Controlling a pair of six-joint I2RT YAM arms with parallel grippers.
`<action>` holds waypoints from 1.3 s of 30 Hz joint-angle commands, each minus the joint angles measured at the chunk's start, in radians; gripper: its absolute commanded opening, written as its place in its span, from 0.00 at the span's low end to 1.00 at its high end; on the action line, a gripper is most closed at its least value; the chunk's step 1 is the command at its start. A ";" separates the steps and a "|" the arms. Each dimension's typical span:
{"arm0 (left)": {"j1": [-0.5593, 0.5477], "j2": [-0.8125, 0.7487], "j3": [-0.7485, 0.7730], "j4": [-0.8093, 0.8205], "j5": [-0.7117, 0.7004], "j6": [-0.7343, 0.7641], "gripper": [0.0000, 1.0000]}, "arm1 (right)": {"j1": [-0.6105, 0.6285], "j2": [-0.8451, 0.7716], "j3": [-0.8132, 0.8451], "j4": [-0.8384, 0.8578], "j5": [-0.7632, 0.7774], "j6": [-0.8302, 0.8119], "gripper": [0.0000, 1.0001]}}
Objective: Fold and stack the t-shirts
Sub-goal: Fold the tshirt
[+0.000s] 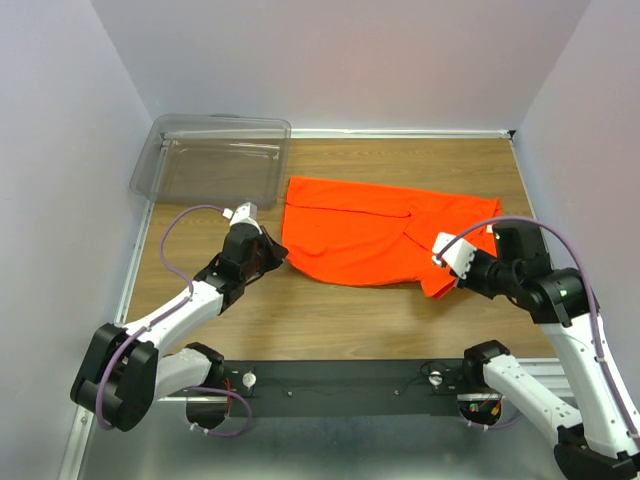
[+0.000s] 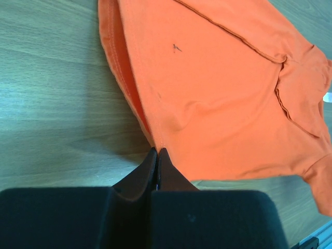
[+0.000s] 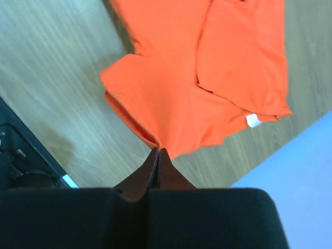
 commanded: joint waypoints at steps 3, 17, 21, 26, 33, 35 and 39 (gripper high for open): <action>0.003 -0.029 -0.026 -0.034 0.031 0.000 0.00 | -0.029 -0.017 0.041 0.013 0.040 0.046 0.01; 0.003 0.077 -0.032 -0.134 -0.074 -0.061 0.00 | -0.043 -0.032 -0.015 0.114 0.140 0.094 0.01; 0.003 0.203 0.008 -0.120 -0.037 -0.018 0.00 | -0.041 -0.002 -0.004 0.158 0.188 0.118 0.01; 0.003 0.311 0.083 -0.154 -0.018 0.025 0.00 | -0.043 0.037 0.012 0.198 0.185 0.123 0.01; 0.004 0.365 0.155 -0.211 -0.084 0.035 0.00 | -0.043 0.037 -0.015 0.217 0.194 0.104 0.01; 0.004 0.362 0.157 -0.216 -0.089 0.035 0.00 | -0.043 0.040 0.004 0.217 0.218 0.107 0.01; 0.006 0.316 0.143 -0.252 -0.106 0.029 0.00 | -0.043 0.061 0.039 0.218 0.246 0.115 0.01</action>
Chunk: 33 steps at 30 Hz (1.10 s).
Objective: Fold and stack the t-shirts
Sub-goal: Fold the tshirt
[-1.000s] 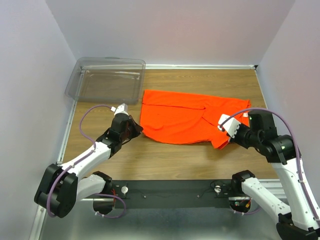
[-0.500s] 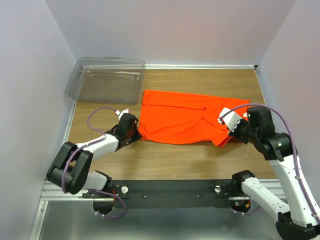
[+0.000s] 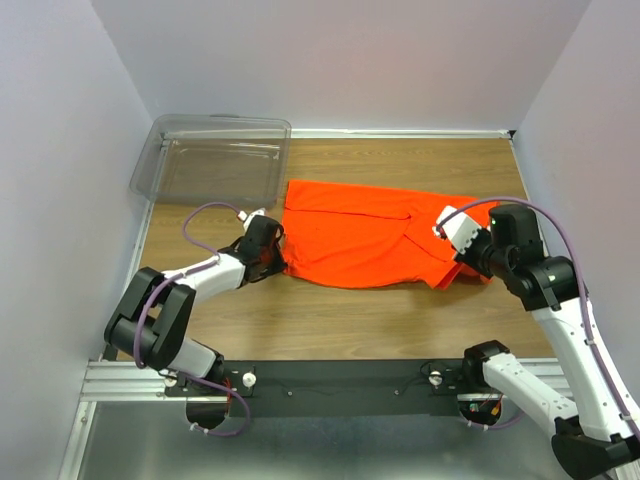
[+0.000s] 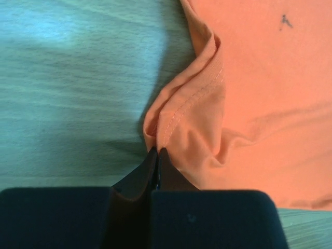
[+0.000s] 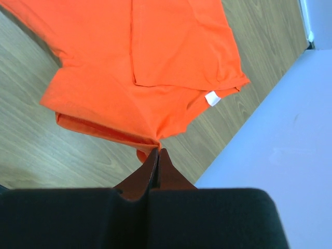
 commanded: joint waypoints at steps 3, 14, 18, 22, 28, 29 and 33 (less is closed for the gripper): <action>0.002 -0.103 -0.021 -0.118 -0.068 0.005 0.00 | -0.008 0.029 0.060 0.043 0.059 0.027 0.01; 0.005 -0.147 -0.018 -0.164 -0.068 0.016 0.00 | -0.027 0.064 0.091 0.106 0.108 0.054 0.01; 0.013 -0.154 -0.005 -0.170 -0.069 0.028 0.00 | -0.034 0.069 0.109 0.125 0.111 0.057 0.01; 0.016 -0.147 0.002 -0.173 -0.066 0.032 0.00 | -0.045 0.088 0.102 0.152 0.119 0.057 0.01; 0.019 -0.161 0.019 -0.173 -0.068 0.026 0.00 | -0.083 0.107 0.077 0.184 0.085 0.044 0.01; 0.019 -0.164 0.021 -0.173 -0.068 0.026 0.00 | -0.091 0.110 0.074 0.188 0.085 0.041 0.01; 0.023 -0.166 0.035 -0.179 -0.068 0.028 0.00 | -0.155 0.127 0.071 0.216 0.055 0.026 0.01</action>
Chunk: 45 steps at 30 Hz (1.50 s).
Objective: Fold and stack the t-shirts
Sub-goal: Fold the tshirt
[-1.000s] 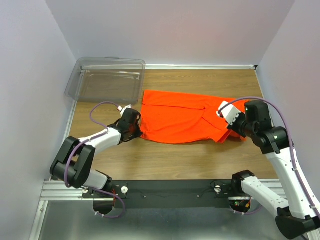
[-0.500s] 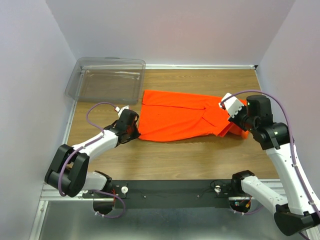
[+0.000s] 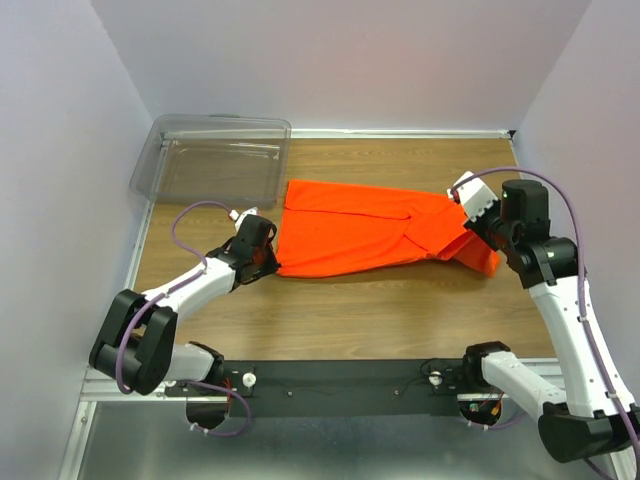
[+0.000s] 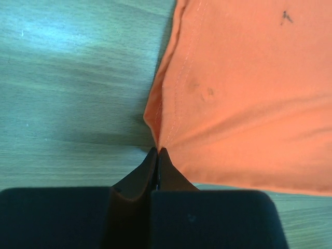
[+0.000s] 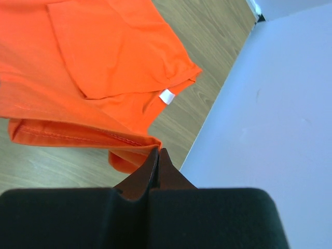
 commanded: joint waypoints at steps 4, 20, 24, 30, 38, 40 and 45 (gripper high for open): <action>0.013 -0.017 0.035 -0.016 -0.030 0.009 0.00 | -0.165 0.038 -0.008 0.073 -0.112 -0.044 0.01; 0.029 0.038 0.054 0.004 0.144 0.036 0.00 | -0.252 0.092 -0.051 0.085 -0.317 -0.098 0.01; 0.029 0.066 0.083 0.016 0.159 0.042 0.00 | -0.252 0.096 -0.052 0.088 -0.343 -0.099 0.01; 0.029 0.104 0.078 0.040 0.187 0.067 0.00 | -0.252 0.103 -0.060 0.088 -0.363 -0.107 0.01; 0.038 0.031 0.043 0.051 0.184 0.047 0.00 | -0.252 0.115 -0.068 0.096 -0.367 -0.112 0.01; 0.041 0.046 0.049 0.025 0.184 0.035 0.00 | -0.252 0.121 -0.063 0.099 -0.363 -0.107 0.01; 0.053 0.041 0.055 0.005 0.185 -0.005 0.00 | -0.252 0.139 -0.054 0.111 -0.359 -0.101 0.01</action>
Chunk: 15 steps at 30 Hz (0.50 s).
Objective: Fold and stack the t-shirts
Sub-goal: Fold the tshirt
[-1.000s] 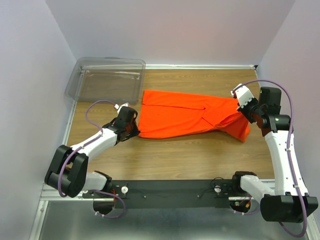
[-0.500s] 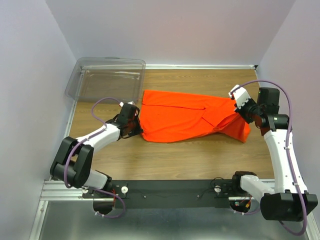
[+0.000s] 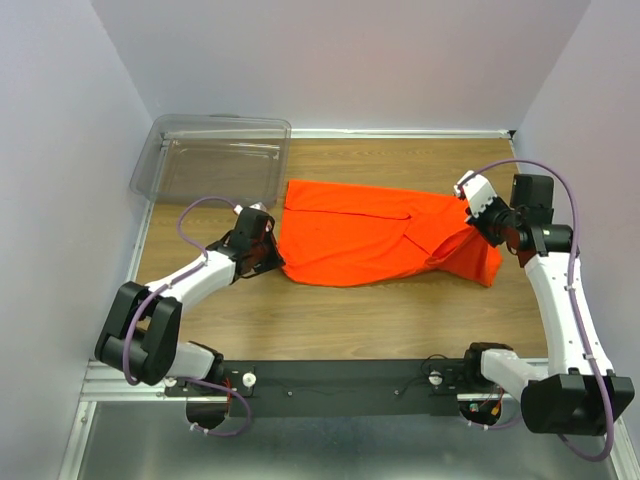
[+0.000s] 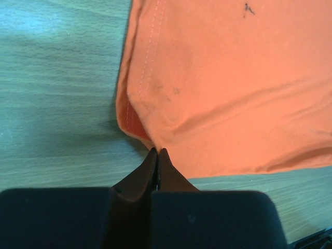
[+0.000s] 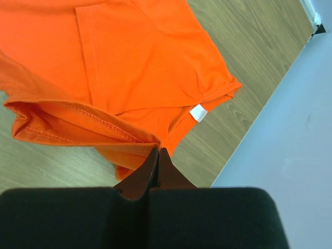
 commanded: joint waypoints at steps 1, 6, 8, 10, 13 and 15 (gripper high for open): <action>0.018 -0.014 0.009 -0.028 0.018 -0.039 0.00 | -0.011 0.015 0.005 0.040 -0.016 0.001 0.00; 0.075 -0.037 -0.011 -0.012 0.056 -0.065 0.00 | -0.017 0.033 0.020 0.060 -0.007 0.003 0.01; 0.087 -0.047 -0.017 0.011 0.073 -0.072 0.00 | -0.022 0.047 0.028 0.063 -0.006 0.007 0.01; 0.098 -0.047 -0.022 0.028 0.094 -0.082 0.00 | -0.026 0.054 0.035 0.069 -0.010 0.007 0.01; 0.108 -0.037 -0.025 0.059 0.134 -0.092 0.00 | -0.031 0.067 0.038 0.077 -0.016 0.007 0.01; 0.115 -0.022 -0.016 0.065 0.145 -0.094 0.00 | -0.038 0.077 0.041 0.086 -0.016 0.009 0.00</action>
